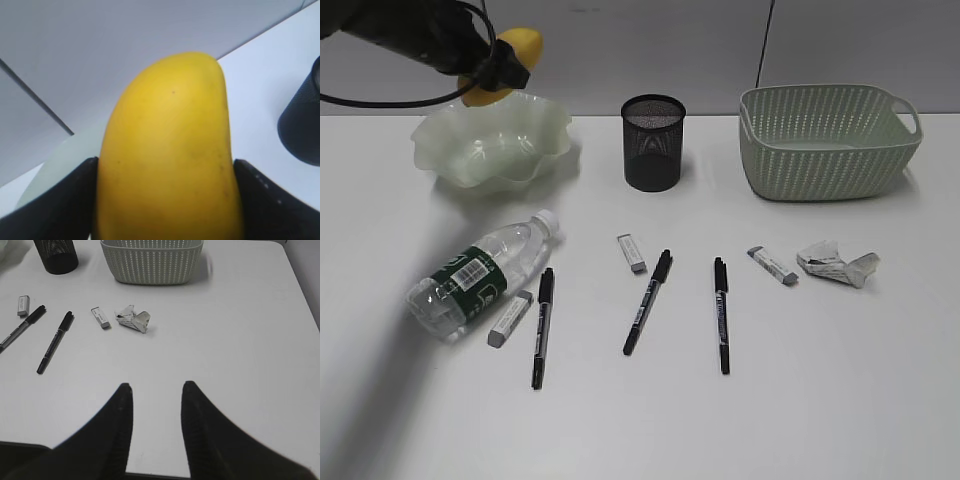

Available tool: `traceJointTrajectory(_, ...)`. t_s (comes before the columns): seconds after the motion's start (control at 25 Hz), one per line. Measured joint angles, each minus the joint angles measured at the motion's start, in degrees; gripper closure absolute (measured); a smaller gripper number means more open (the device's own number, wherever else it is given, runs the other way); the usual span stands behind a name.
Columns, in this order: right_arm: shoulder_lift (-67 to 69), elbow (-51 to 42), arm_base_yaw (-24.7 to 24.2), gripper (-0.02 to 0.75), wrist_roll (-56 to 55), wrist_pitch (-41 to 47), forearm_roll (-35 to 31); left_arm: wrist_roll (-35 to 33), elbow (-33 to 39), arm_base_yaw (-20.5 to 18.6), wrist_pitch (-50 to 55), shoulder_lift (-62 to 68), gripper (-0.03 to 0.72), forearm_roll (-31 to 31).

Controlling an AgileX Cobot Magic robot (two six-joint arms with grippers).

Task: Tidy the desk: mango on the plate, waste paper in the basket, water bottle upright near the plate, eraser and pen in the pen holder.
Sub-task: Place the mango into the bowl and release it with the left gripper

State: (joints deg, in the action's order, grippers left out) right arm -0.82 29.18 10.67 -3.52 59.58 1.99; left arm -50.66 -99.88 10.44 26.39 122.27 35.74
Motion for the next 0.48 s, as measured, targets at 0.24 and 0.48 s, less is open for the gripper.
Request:
traceJointTrajectory(0.24,0.0,0.0,0.0,0.462,0.0,0.0,0.05,0.0,0.0,-0.85,-0.37,3.05,0.111,0.08)
traceJointTrajectory(0.48,0.0,0.0,0.0,0.462,0.0,0.0,0.05,0.18,0.0,-1.66,-0.54,4.01,0.111,0.11)
